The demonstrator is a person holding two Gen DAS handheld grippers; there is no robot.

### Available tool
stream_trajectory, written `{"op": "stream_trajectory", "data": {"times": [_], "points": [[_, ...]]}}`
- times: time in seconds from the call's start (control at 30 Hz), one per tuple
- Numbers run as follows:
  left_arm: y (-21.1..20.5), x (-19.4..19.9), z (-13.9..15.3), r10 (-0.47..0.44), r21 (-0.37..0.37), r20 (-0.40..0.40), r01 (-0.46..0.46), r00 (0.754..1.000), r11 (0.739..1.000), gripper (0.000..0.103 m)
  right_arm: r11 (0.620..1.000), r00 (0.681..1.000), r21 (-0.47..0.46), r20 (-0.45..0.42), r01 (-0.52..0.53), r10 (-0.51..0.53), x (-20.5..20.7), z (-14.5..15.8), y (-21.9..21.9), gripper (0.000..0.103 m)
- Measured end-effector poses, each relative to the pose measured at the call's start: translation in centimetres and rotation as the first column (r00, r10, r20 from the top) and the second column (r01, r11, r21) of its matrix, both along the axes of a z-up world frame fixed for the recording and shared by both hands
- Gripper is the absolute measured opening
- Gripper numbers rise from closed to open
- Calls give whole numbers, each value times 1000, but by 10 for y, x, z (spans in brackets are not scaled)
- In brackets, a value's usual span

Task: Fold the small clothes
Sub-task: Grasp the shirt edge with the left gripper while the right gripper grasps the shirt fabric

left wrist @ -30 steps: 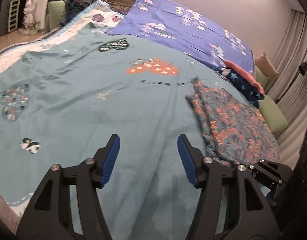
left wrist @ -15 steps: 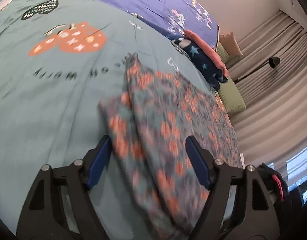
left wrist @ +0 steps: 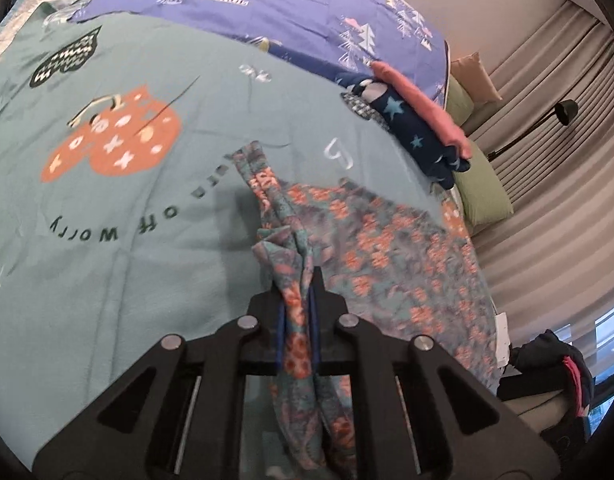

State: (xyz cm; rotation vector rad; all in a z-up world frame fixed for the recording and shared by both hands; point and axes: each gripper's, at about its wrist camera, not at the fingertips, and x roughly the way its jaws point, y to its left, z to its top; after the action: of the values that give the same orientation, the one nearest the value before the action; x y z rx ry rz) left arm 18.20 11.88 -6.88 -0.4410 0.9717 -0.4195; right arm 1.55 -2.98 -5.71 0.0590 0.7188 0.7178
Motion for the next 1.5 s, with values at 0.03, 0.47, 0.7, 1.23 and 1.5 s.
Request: {"op": "stream_trajectory", "data": {"times": [0.03, 0.47, 0.7, 1.23, 1.5], "points": [[-4, 0, 4, -2, 2, 8, 2, 1000, 1000, 11, 1000, 1000, 11, 10, 6, -6, -2, 3, -5, 6], [-98, -5, 70, -62, 29, 96, 60, 993, 998, 11, 962, 985, 223, 36, 157, -169, -19, 35, -123, 6], [-197, -6, 86, -188, 98, 134, 176, 973, 980, 11, 912, 954, 301, 29, 277, -299, -33, 37, -203, 6], [-378, -17, 23, -434, 271, 16, 414, 901, 869, 11, 759, 821, 317, -155, 568, -550, -76, -15, -332, 6], [-403, -24, 9, -463, 378, 15, 424, 886, 823, 15, 762, 816, 292, -189, 578, -547, -76, -27, -340, 7]]}}
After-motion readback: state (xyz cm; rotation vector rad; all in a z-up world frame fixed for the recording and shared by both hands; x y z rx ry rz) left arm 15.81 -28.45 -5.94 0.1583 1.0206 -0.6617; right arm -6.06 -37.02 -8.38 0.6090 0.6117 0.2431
